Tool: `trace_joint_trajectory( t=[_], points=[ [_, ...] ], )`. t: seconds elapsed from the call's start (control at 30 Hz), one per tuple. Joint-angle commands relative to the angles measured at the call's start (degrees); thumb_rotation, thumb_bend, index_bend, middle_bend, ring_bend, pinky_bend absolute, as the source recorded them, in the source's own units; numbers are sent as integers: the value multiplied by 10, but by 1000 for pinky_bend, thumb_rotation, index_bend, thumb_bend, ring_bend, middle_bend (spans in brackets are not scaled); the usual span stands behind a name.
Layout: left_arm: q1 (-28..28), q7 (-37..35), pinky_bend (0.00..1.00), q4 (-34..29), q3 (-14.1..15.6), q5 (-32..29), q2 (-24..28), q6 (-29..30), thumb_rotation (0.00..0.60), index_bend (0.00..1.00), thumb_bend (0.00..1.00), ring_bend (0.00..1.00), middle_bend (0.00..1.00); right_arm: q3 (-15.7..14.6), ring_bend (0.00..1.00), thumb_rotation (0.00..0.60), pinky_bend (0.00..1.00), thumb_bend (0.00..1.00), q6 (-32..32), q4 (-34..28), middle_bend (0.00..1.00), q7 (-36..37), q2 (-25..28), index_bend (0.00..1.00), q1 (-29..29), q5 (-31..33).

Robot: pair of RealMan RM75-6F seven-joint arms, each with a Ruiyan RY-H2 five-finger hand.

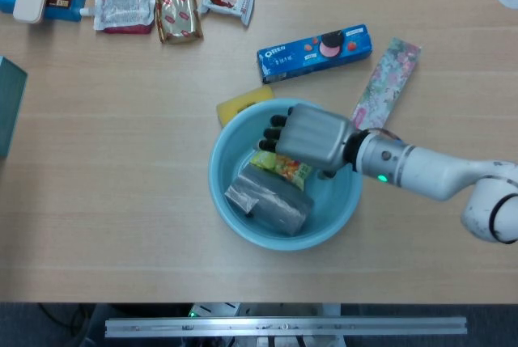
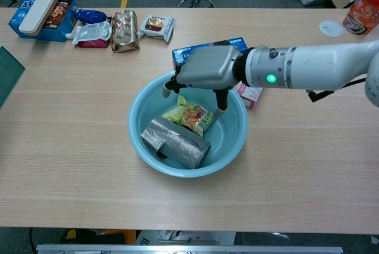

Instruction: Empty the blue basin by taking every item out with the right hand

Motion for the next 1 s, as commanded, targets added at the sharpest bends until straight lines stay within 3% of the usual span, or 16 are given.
trace_joint_trajectory(
  t=[0.03,0.3,0.87,1.0],
  points=[
    [3,-4,307,3,1,-1,0,2,600,403,357,315,382,-8,224,600,458,49,-18,14,294,-15,-22,201,14,18],
    [9,-16,308,14,3,-4,2,5,600,403,357,316,382,-20,224,600,458,49,-16,56,294,-68,-74,201,31,65],
    [9,-21,307,22,1,-6,0,3,600,404,357,316,382,-38,225,600,458,49,-7,131,295,-111,-142,201,56,136],
    [11,-24,307,24,2,-5,0,4,600,404,357,316,382,-44,260,600,465,49,0,149,321,-113,-158,256,55,141]
  ],
)
